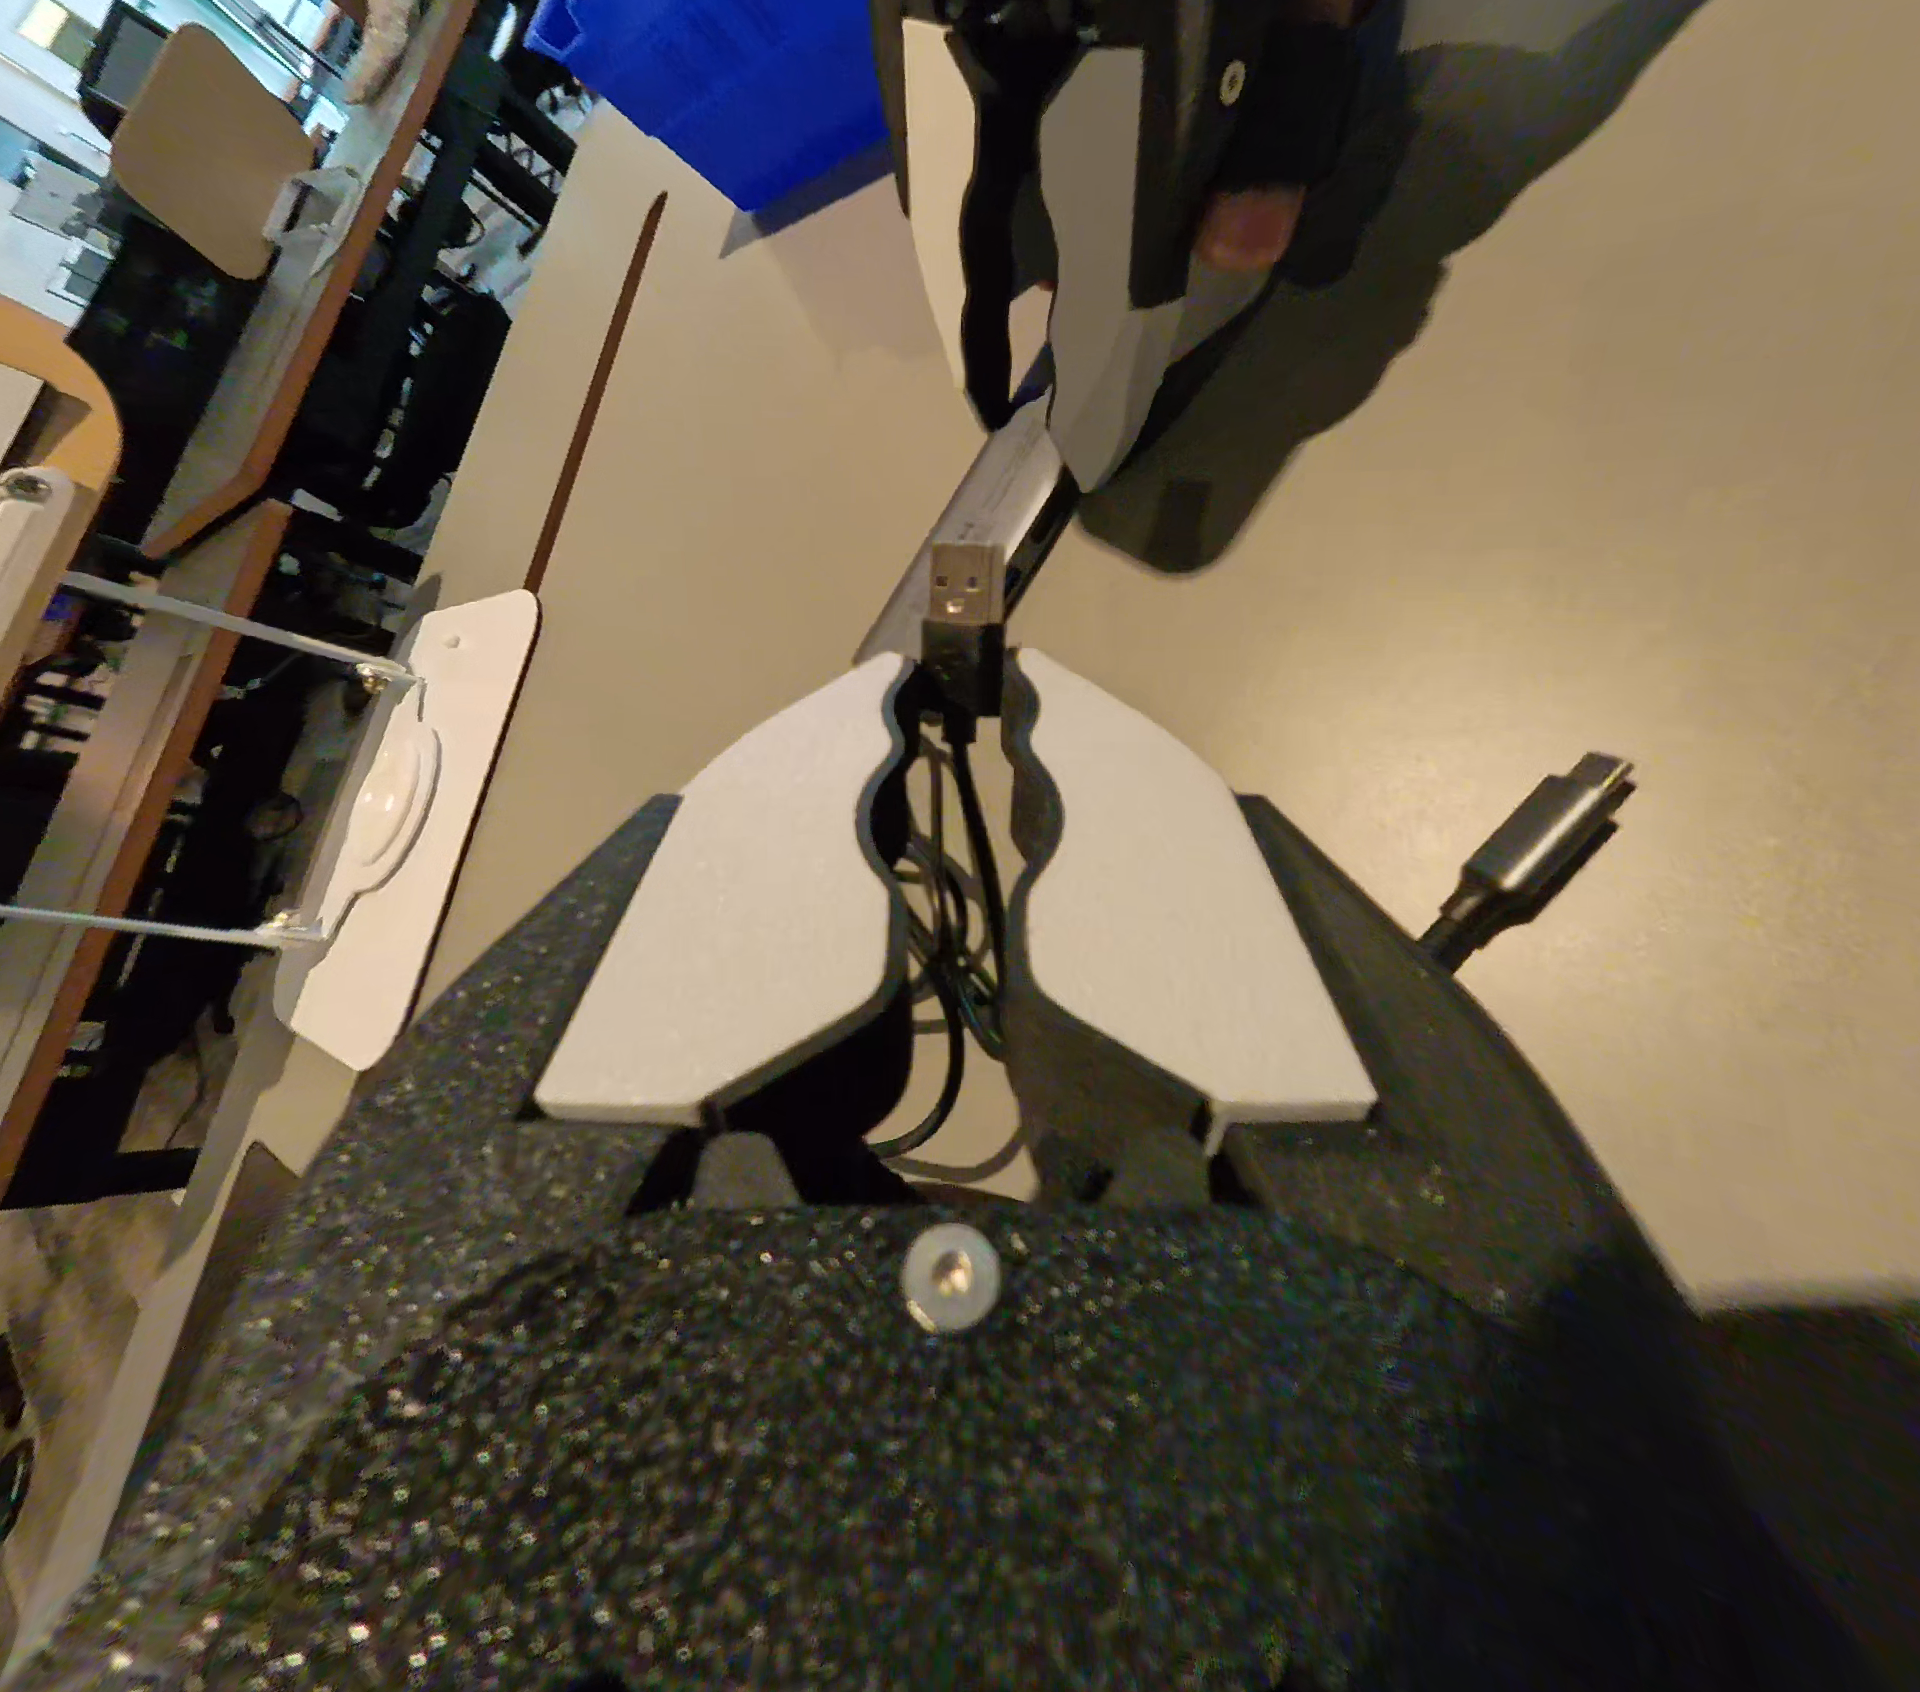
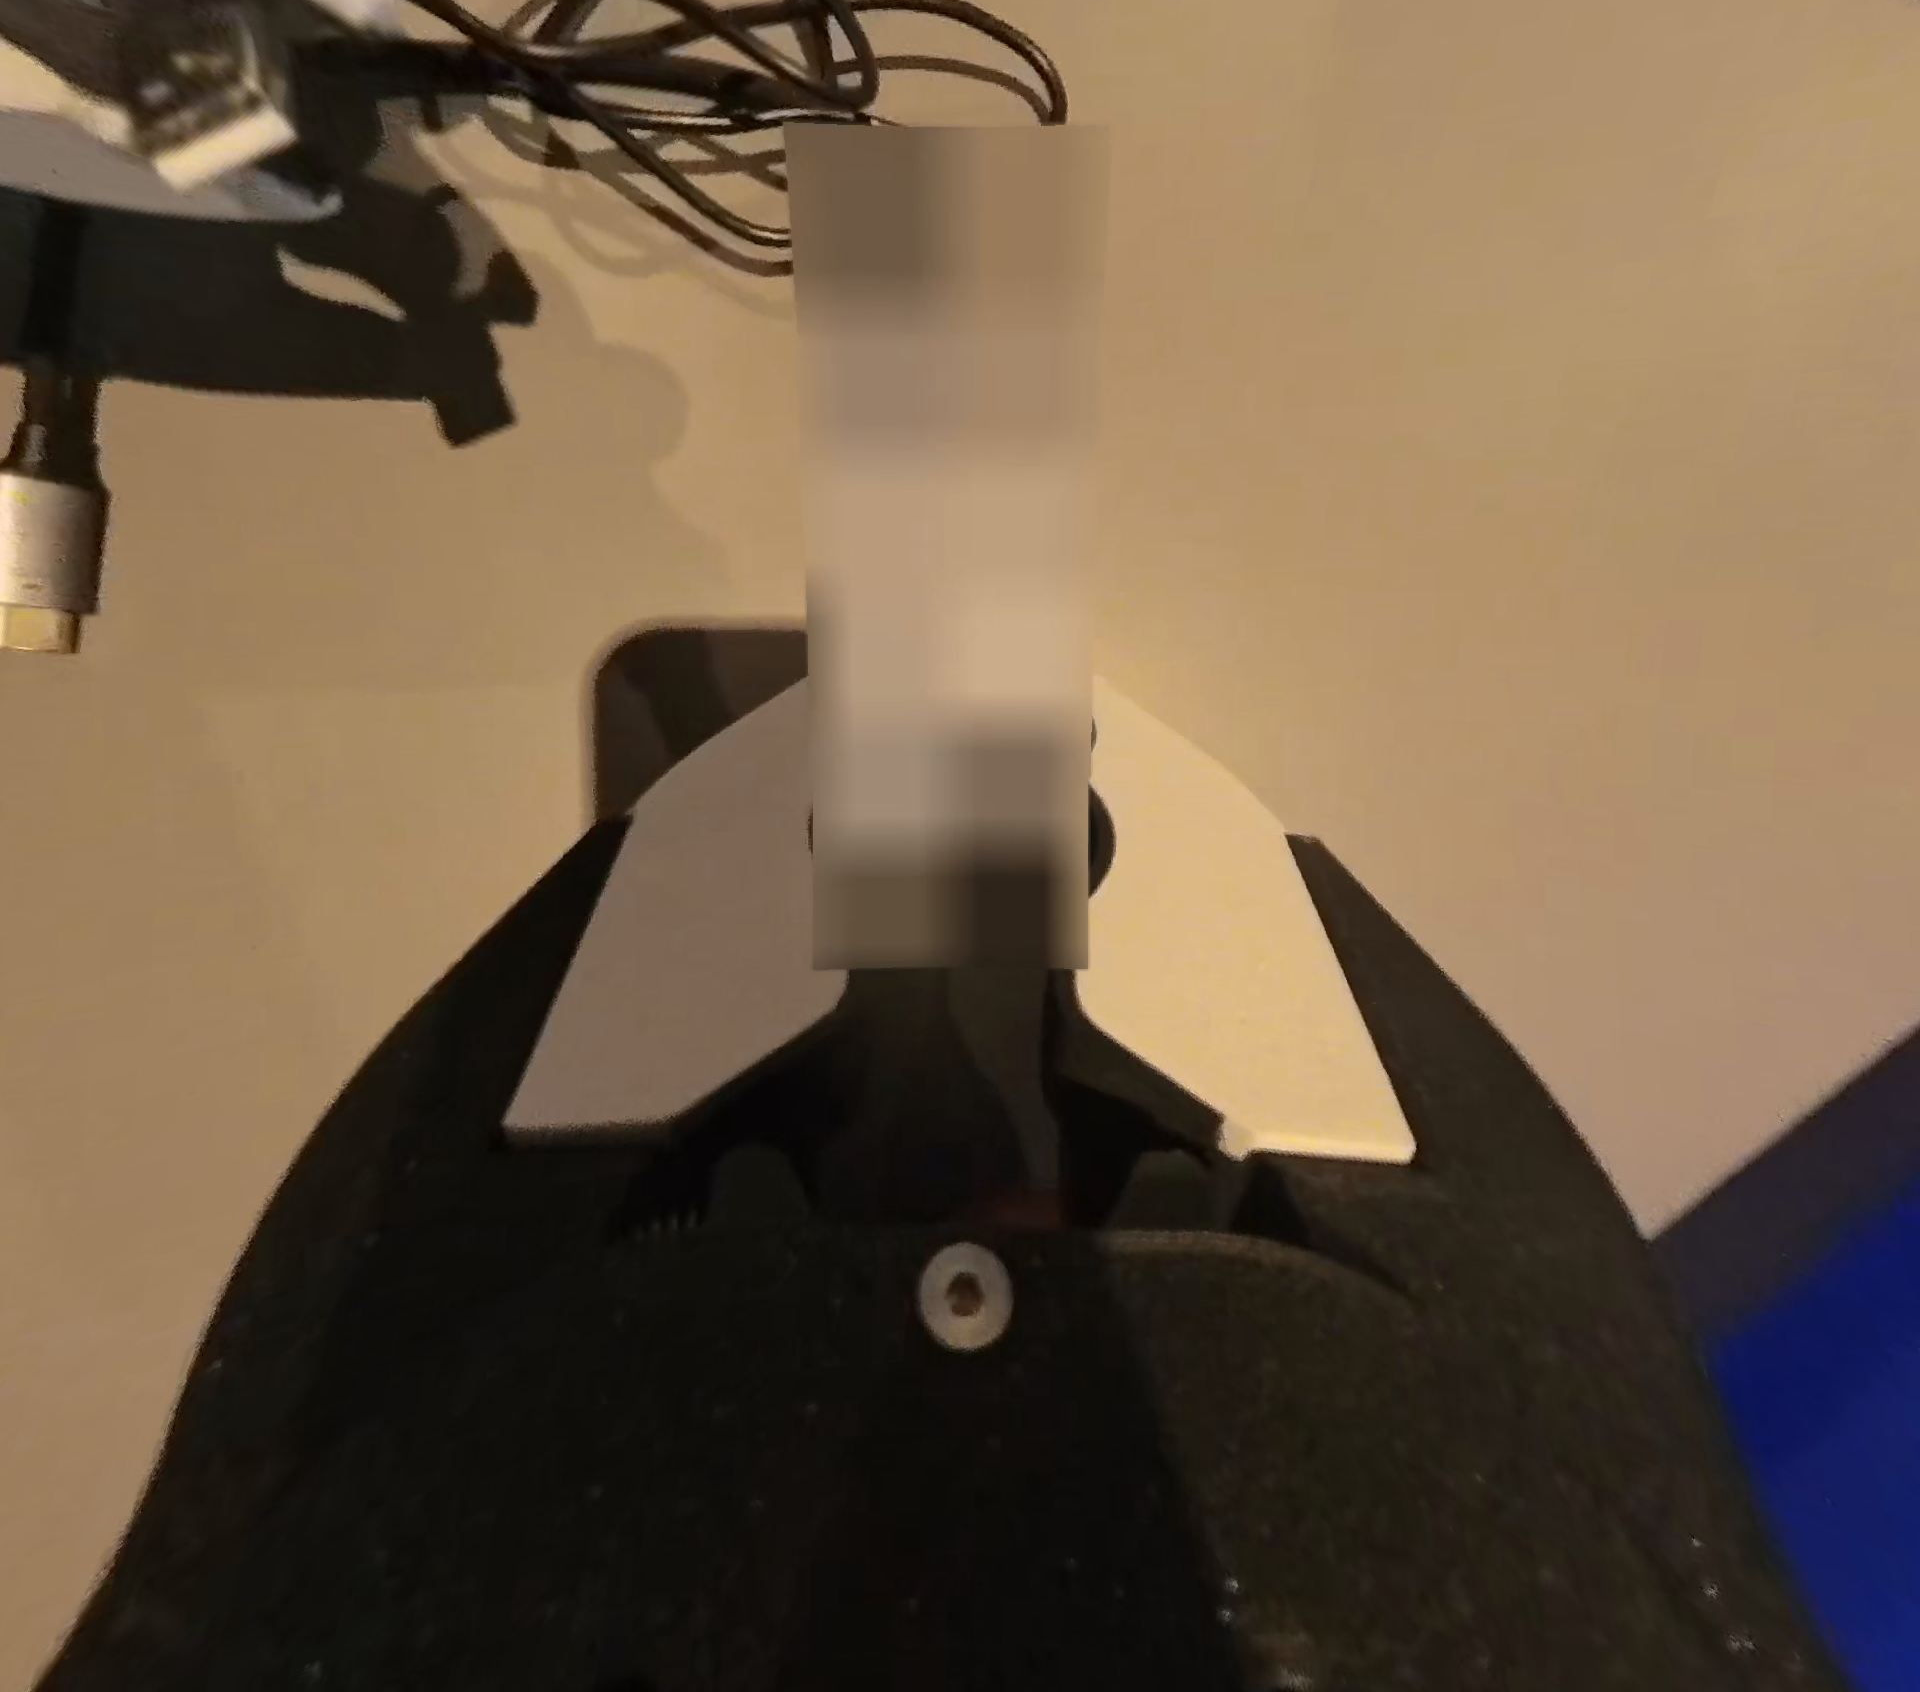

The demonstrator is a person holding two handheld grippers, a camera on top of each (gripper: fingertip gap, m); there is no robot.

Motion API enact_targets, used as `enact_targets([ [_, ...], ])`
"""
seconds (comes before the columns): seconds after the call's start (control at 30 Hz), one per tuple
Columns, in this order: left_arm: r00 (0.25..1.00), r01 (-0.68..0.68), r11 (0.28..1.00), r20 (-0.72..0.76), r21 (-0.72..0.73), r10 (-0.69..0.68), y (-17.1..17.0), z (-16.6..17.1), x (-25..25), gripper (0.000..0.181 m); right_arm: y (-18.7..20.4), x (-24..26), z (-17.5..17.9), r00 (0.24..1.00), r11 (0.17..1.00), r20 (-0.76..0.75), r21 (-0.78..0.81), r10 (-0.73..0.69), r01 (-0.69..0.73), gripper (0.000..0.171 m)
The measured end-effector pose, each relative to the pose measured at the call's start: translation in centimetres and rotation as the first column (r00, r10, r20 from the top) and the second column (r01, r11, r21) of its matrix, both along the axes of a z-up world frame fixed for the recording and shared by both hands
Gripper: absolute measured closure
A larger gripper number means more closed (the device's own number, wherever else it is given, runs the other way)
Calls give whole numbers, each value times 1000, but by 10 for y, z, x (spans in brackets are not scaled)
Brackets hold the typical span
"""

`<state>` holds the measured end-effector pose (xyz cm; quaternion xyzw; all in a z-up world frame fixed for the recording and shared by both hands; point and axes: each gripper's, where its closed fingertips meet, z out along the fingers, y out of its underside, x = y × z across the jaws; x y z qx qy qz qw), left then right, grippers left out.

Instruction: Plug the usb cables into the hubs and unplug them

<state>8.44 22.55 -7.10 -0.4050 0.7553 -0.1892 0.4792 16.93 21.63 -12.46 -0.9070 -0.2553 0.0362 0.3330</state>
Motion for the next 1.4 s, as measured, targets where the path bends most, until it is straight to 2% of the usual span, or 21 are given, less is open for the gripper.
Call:
enact_targets([
  [0.4,984,-134,988,-129,-76,123,10,-25,1,167,19,-17,20,994,979,21,180,-104,98,136],
  [0.7,947,-280,950,-202,-138,249,15,-41,5,167,24,-31,31,991,951,54,292,-119,98,137],
  [1.4,889,-435,884,-235,-170,392,28,-49,2,168,26,-46,29,990,937,66,337,-121,92,137],
])
